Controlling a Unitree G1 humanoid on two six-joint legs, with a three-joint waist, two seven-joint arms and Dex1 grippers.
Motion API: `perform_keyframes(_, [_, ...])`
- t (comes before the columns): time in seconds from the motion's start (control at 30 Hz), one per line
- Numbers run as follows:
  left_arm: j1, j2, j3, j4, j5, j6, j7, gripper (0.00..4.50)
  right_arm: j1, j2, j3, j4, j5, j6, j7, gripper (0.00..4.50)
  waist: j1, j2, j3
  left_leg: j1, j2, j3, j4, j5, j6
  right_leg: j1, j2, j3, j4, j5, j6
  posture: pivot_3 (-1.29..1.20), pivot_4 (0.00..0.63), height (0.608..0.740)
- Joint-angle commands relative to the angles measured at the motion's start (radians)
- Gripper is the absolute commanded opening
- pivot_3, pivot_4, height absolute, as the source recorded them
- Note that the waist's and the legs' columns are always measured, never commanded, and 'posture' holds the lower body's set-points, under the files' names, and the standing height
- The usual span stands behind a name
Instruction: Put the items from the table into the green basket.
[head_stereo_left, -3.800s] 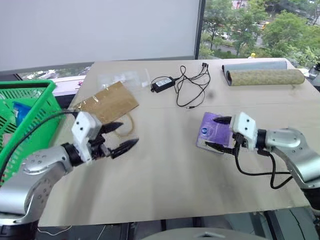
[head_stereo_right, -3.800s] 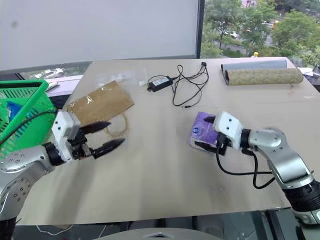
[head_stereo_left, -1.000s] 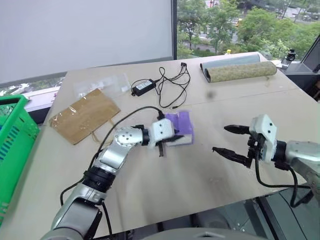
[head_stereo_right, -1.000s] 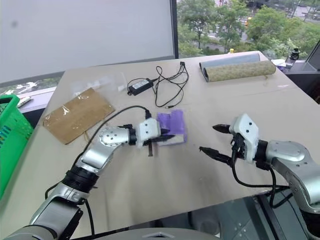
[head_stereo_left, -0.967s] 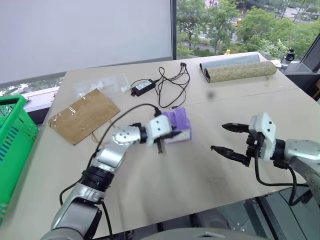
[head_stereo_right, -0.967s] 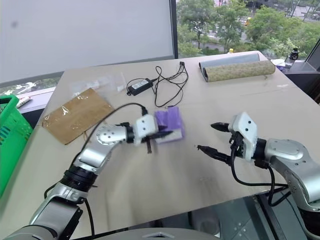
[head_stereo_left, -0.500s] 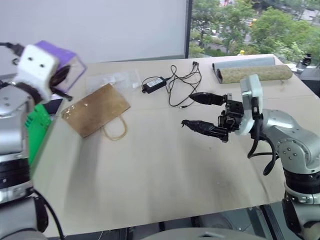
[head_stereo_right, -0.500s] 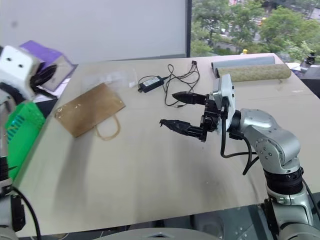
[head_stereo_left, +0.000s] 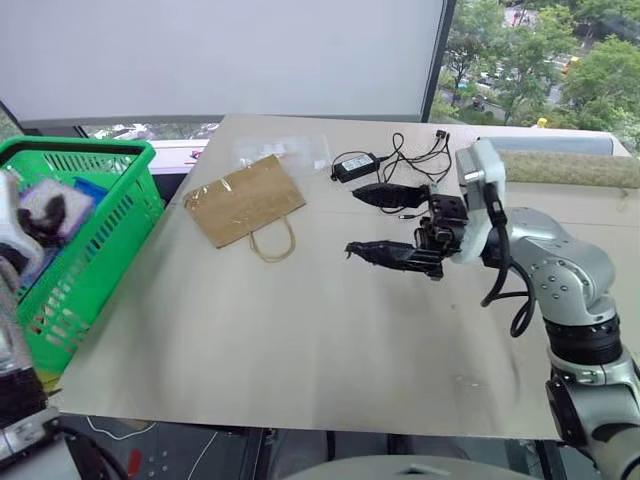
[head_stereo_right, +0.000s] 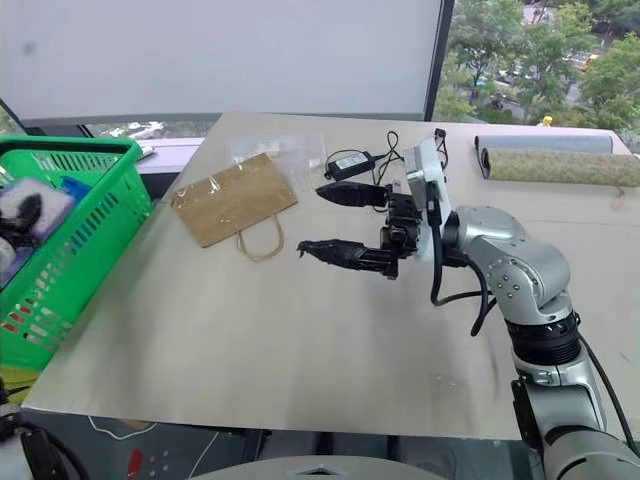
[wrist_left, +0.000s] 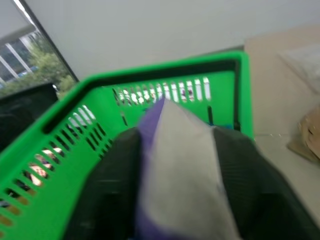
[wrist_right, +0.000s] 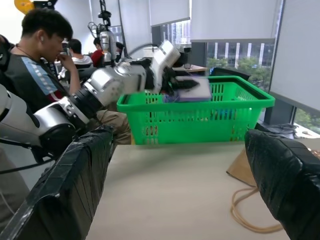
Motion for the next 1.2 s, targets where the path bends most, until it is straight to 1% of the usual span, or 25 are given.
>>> perform_keyframes(0.03, [-0.041,0.005,-0.015,0.042,-0.013,-0.118,0.008,4.12,-0.001,-0.01,-0.005,-0.027,-0.021,-0.028,-0.003,4.5,-0.006,-0.001,0.0,0.0,0.0,0.0,0.0,0.0,0.0,0.0,0.0,0.0,0.0,0.0,0.0,0.0,0.031,0.74])
perform_keyframes(0.07, [-0.05,-0.007,-0.015,0.052,-0.033,-0.149,-0.002,4.48,0.004,-0.014,-0.003,-0.029,-0.034,-0.033,-0.006,4.5,-0.009,0.0,-0.001,-0.001,0.0,0.0,0.0,0.0,0.0,0.0,-0.001,0.0,-0.001,0.0,0.0,0.0,0.028,0.74])
perform_keyframes(0.13, [-0.053,-0.058,-0.033,-0.011,-0.127,-0.172,-0.084,4.48,0.032,-0.036,0.001,-0.027,-0.075,-0.051,-0.007,4.5,-0.011,0.0,-0.002,-0.001,0.0,0.001,0.0,0.0,0.0,-0.001,-0.001,0.0,-0.001,0.0,0.0,0.0,0.027,0.74])
perform_keyframes(0.2, [-0.014,-0.106,-0.092,-0.143,-0.219,-0.156,-0.183,4.48,0.078,-0.074,0.007,-0.003,-0.158,-0.101,-0.014,4.5,-0.008,-0.001,-0.005,-0.002,-0.001,0.001,-0.001,0.0,0.0,-0.001,-0.002,0.0,-0.002,0.0,0.0,0.01,0.022,0.74])
perform_keyframes(0.3, [0.059,-0.158,-0.165,-0.301,-0.29,-0.113,-0.23,4.48,0.168,-0.128,-0.012,0.041,-0.242,-0.172,-0.014,4.5,-0.007,-0.001,-0.008,-0.003,-0.004,0.001,-0.001,0.0,-0.001,-0.001,-0.006,-0.001,-0.003,0.0,0.0,0.01,0.026,0.74])
perform_keyframes(0.33, [0.095,-0.169,-0.189,-0.344,-0.301,-0.087,-0.234,4.48,0.207,-0.141,-0.028,0.049,-0.252,-0.185,-0.015,4.5,-0.008,-0.001,-0.008,-0.003,-0.005,0.002,-0.001,0.0,0.0,-0.001,-0.007,0.0,-0.004,0.0,0.0,0.0,0.026,0.74])
perform_keyframes(0.4, [0.163,-0.174,-0.23,-0.37,-0.237,-0.092,-0.202,4.48,0.298,-0.169,-0.059,0.058,-0.276,-0.219,-0.019,4.5,-0.015,-0.001,-0.01,-0.002,-0.005,0.004,-0.001,0.0,0.0,0.0,-0.007,0.002,-0.004,0.0,0.0,-0.01,0.027,0.74])
perform_keyframes(0.5, [0.17,-0.199,-0.192,-0.332,-0.251,-0.055,-0.124,4.48,0.377,-0.187,-0.086,0.049,-0.293,-0.252,-0.028,4.5,-0.029,-0.001,-0.009,0.0,-0.003,0.005,-0.002,0.0,0.001,0.0,-0.004,0.003,-0.003,0.0,0.0,-0.03,0.03,0.74])
perform_keyframes(0.63, [0.161,-0.209,-0.194,-0.294,-0.192,-0.116,-0.054,4.48,0.397,-0.169,-0.095,0.044,-0.294,-0.266,-0.05,4.5,-0.042,0.0,-0.009,0.006,0.001,0.006,-0.001,0.0,0.001,0.002,0.005,0.005,0.002,0.001,-0.001,-0.04,0.028,0.74])
perform_keyframes(0.67, [0.151,-0.221,-0.195,-0.299,-0.214,-0.11,-0.054,4.48,0.394,-0.165,-0.09,0.049,-0.299,-0.272,-0.052,4.5,-0.042,0.0,-0.009,0.009,0.001,0.006,-0.001,0.0,0.001,0.004,0.011,0.006,0.003,0.001,-0.001,-0.04,0.028,0.74])
perform_keyframes(0.73, [0.157,-0.226,-0.22,-0.319,-0.231,-0.115,-0.077,4.48,0.39,-0.157,-0.08,0.056,-0.309,-0.281,-0.055,4.5,-0.041,0.0,-0.01,0.012,0.001,0.005,-0.001,0.0,0.001,0.007,0.013,0.006,0.003,0.0,-0.002,-0.05,0.022,0.74])
perform_keyframes(0.83, [0.179,-0.234,-0.24,-0.364,-0.258,-0.111,-0.109,4.48,0.386,-0.149,-0.076,0.059,-0.317,-0.286,-0.055,4.5,-0.041,0.0,-0.01,0.014,0.001,0.007,-0.001,0.0,0.001,0.009,0.013,0.007,0.003,0.0,-0.001,-0.05,0.02,0.74])
perform_keyframes(0.93, [0.194,-0.249,-0.232,-0.407,-0.293,-0.081,-0.102,4.48,0.385,-0.143,-0.073,0.062,-0.324,-0.291,-0.052,4.5,-0.041,0.0,-0.01,0.014,0.002,0.008,-0.001,0.0,0.001,0.009,0.012,0.007,0.002,0.0,-0.001,-0.06,0.018,0.74])
perform_keyframes(1.07, [0.183,-0.292,-0.146,-0.484,-0.367,-0.071,-0.03,4.48,0.399,-0.148,-0.077,0.044,-0.295,-0.279,-0.019,4.5,-0.042,0.0,-0.01,0.014,0.002,0.008,-0.001,0.0,0.001,0.009,0.012,0.009,0.001,0.0,-0.001,-0.05,0.023,0.74])
perform_keyframes(1.13, [0.208,-0.285,-0.115,-0.525,-0.366,-0.055,0.0,4.48,0.412,-0.159,-0.084,-0.002,-0.243,-0.253,0.018,4.5,-0.042,0.0,-0.01,0.014,0.002,0.008,-0.001,0.0,0.001,0.009,0.012,0.009,0.001,0.0,-0.001,-0.05,0.024,0.74])
perform_keyframes(1.2, [0.244,-0.268,-0.079,-0.558,-0.362,-0.033,0.018,4.48,0.4,-0.163,-0.09,-0.053,-0.188,-0.212,0.024,4.5,-0.045,0.001,-0.01,0.015,0.003,0.008,-0.001,0.0,0.001,0.009,0.013,0.01,0.002,0.0,-0.001,-0.04,0.031,0.74])
